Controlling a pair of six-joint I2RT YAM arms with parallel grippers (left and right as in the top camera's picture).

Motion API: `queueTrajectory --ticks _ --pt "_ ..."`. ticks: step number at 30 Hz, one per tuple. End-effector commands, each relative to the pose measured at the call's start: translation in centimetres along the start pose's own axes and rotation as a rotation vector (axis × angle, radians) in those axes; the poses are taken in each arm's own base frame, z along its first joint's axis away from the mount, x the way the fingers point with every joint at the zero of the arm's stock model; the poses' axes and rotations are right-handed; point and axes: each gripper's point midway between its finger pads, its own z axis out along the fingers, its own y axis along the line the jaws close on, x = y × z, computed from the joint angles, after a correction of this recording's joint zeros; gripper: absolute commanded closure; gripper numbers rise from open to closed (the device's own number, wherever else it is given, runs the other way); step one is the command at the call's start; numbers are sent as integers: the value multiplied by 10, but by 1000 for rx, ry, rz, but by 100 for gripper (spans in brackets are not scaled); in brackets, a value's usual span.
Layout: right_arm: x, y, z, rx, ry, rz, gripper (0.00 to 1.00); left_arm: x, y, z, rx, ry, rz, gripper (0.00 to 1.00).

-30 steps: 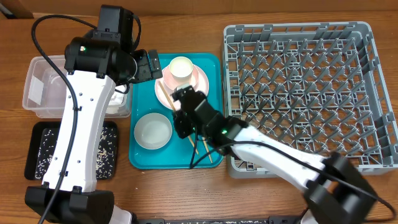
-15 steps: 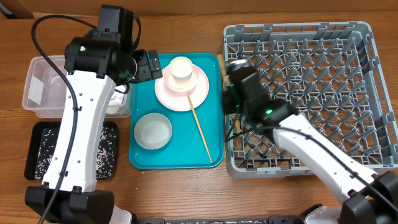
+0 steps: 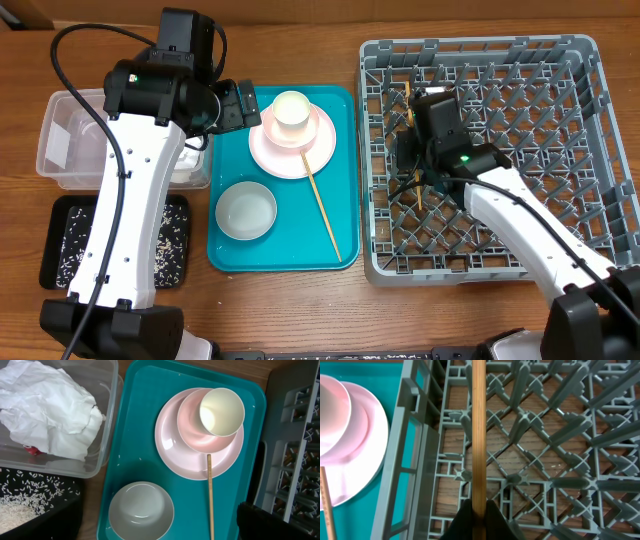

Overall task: Sort waste into correct bins and load items into the dishwasher
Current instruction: 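Carry the chopstick right and release it into the grey dish rack, then return the right gripper to the second chopstick and grasp it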

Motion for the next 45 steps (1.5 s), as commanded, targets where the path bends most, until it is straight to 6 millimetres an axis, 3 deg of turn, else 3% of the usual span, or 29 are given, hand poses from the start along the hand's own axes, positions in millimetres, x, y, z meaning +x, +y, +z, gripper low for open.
queueTrajectory --ticks 1,17,26,35,37,45 --pt "-1 -3 1 13 1 -20 96 -3 -2 -4 8 -15 5 0" --pt "1 -3 3 15 8 -21 96 -3 -2 -4 8 -15 5 0" --pt "11 -4 16 27 51 -27 93 -3 -2 -4 8 -15 5 0" --pt "15 -5 21 31 67 -28 76 -3 -2 -4 8 -15 5 0" --pt "15 -5 21 31 67 -28 67 -3 -2 -4 8 -15 5 0" --pt "16 -4 21 30 69 -25 62 -3 -2 -4 8 -15 5 0"
